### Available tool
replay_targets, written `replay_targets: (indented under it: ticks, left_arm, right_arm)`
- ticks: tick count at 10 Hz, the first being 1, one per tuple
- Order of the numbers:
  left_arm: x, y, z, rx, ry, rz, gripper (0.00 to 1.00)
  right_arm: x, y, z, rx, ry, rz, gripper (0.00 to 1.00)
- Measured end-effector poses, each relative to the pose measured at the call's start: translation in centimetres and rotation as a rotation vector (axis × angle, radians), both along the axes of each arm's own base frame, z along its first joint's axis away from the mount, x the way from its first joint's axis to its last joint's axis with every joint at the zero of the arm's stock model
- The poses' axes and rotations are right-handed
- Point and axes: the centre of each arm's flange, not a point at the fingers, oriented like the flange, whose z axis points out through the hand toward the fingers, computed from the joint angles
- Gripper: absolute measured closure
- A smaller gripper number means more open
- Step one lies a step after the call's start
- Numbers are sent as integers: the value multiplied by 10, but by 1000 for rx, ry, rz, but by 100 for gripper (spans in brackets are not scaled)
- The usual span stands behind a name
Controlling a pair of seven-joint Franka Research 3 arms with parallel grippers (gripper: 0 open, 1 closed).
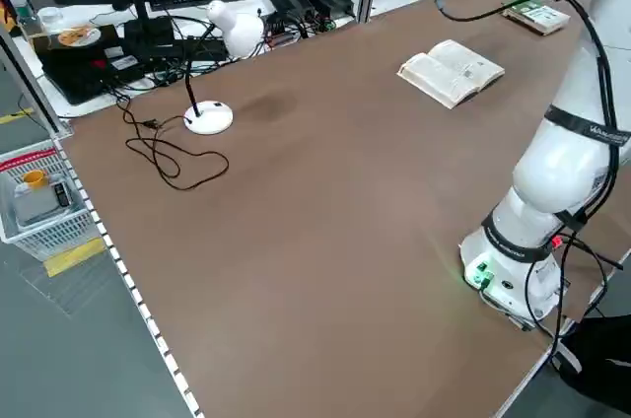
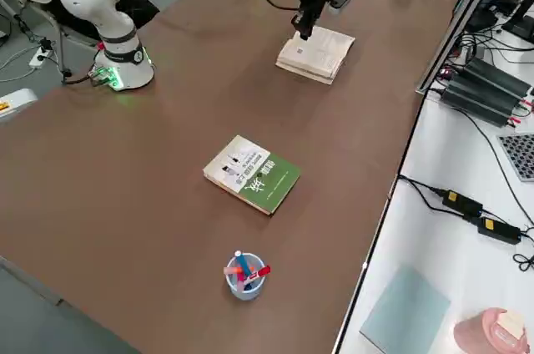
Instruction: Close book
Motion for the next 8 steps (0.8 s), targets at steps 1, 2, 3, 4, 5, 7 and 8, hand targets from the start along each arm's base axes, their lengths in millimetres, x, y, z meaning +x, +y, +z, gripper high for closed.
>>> replay_targets:
  ticks: [1,2,3,4,5,7,8]
  left_arm:
    - [3,-15,-8,-6,-7,-23,0]
    - [4,-30,-18,-11,-8,-44,0]
    - [5,-44,-28,-14,-6,-66,0]
    - [6,-58,-37,-17,-1,-88,0]
    - [6,-71,-47,-22,1,-112,0]
    - [9,-94,-67,-42,0,-151,0]
    - [12,-102,-78,-54,-3,-165,0]
  right_arm:
    - [3,3,-7,30,10,-16,99]
    - [6,7,-16,70,27,-31,99]
    - [9,11,-27,113,48,-46,99]
    - [12,15,-38,155,68,-60,99]
    - [15,18,-48,191,88,-72,99]
    - [18,25,-65,255,124,-86,99]
    - [17,28,-74,294,139,-83,99]
